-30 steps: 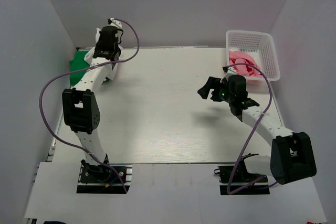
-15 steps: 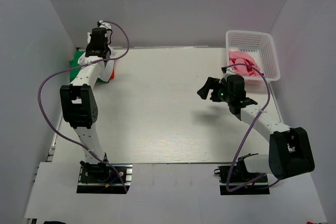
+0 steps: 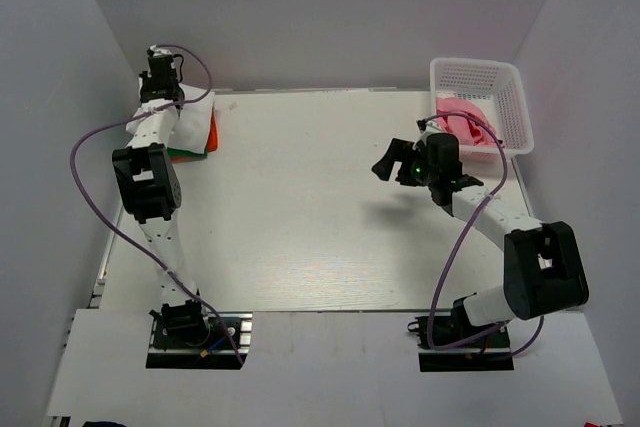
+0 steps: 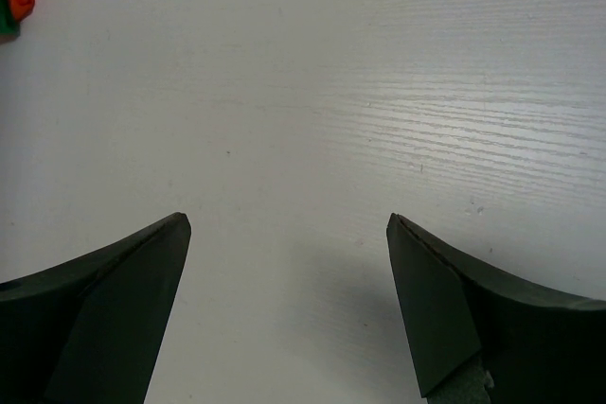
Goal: Fold and stack the t-shirts
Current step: Put the neatly folded tshirt into the corner of the board with the left arm
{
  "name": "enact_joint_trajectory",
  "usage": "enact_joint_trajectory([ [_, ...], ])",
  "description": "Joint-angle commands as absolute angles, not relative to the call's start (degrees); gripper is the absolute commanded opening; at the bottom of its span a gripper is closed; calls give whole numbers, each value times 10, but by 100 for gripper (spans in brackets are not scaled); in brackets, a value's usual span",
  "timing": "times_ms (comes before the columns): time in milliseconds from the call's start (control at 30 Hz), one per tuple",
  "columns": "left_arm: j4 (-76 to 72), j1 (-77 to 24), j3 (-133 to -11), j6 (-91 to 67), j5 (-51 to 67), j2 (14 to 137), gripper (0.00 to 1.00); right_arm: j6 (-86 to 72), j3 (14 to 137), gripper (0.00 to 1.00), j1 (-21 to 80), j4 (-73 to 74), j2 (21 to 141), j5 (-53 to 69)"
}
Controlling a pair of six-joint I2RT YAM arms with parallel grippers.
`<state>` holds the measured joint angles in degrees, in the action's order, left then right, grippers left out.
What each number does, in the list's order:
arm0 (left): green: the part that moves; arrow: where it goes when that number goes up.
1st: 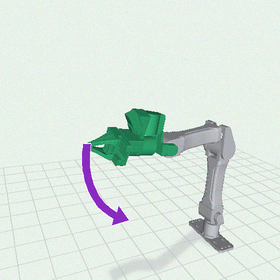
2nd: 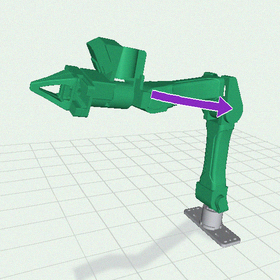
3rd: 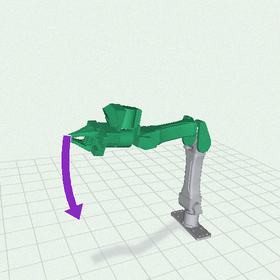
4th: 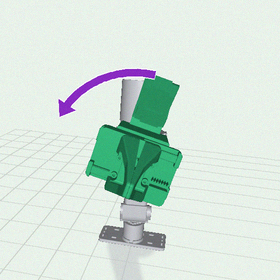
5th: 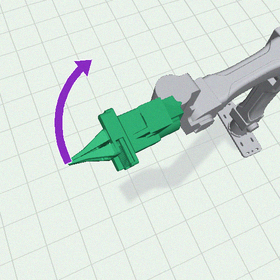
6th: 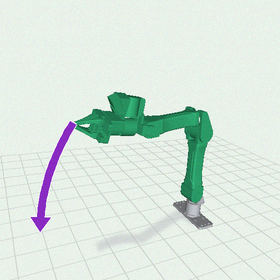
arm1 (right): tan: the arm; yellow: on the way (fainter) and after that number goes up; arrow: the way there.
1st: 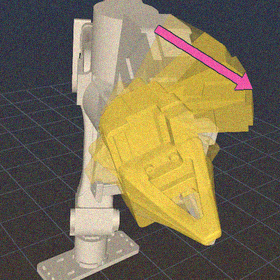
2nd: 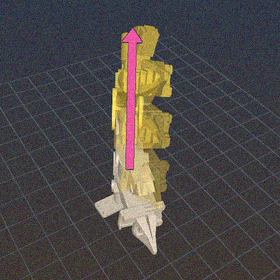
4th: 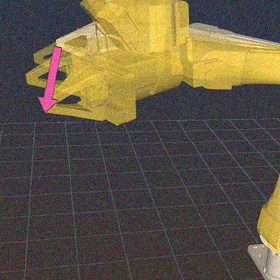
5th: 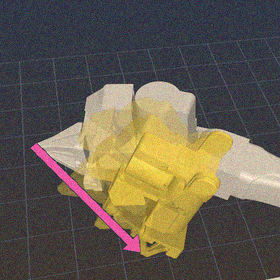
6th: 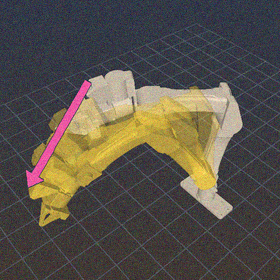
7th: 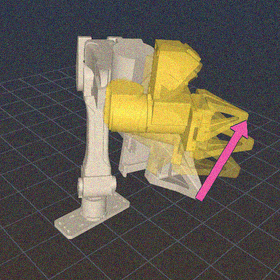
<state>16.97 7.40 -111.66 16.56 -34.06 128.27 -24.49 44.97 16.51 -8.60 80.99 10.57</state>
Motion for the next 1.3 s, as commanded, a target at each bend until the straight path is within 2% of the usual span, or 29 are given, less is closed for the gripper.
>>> enact_joint_trajectory([
  [0,204,87,-1166,125,-352,1294,0,-250,483,90,164,-101,824,111],
  [200,228,104,-1179,102,-358,1314,0,-250,505,90,164,-93,848,121],
  [233,238,104,-1179,92,-358,1320,6,-252,505,90,164,-91,849,121],
  [267,244,109,-1186,86,-358,1320,26,-252,508,90,165,-92,853,125],
  [300,260,109,-1195,86,-364,1326,52,-251,512,90,164,-92,854,127],
  [333,271,109,-1202,73,-371,1326,99,-250,514,90,164,-93,857,128],
  [533,373,114,-1291,-9,-370,1338,100,-249,526,90,164,-82,853,138],
  [633,409,114,-1291,-60,-306,1290,100,-248,524,90,164,-77,833,136],
  [767,399,107,-1215,-119,-223,1182,100,-247,495,90,165,-84,792,141],
  [867,370,95,-1108,-157,-134,1097,100,-255,460,90,165,-107,759,145],
  [900,354,89,-1028,-172,-76,1032,100,-259,451,90,164,-117,737,149],
  [967,303,76,-932,-190,-43,960,100,-265,418,90,163,-125,709,153],
  [1000,280,68,-825,-223,-33,921,100,-265,409,90,164,-127,699,157],
  [1067,191,45,-712,-244,25,803,100,-266,369,90,163,-138,664,162],
  [1100,162,37,-613,-260,68,766,100,-261,362,90,165,-136,655,165],
  [1200,80,24,-467,-260,173,641,100,-245,331,90,164,-101,611,160],
  [1267,65,18,-406,-260,180,564,100,-247,294,90,164,-89,571,143],
])
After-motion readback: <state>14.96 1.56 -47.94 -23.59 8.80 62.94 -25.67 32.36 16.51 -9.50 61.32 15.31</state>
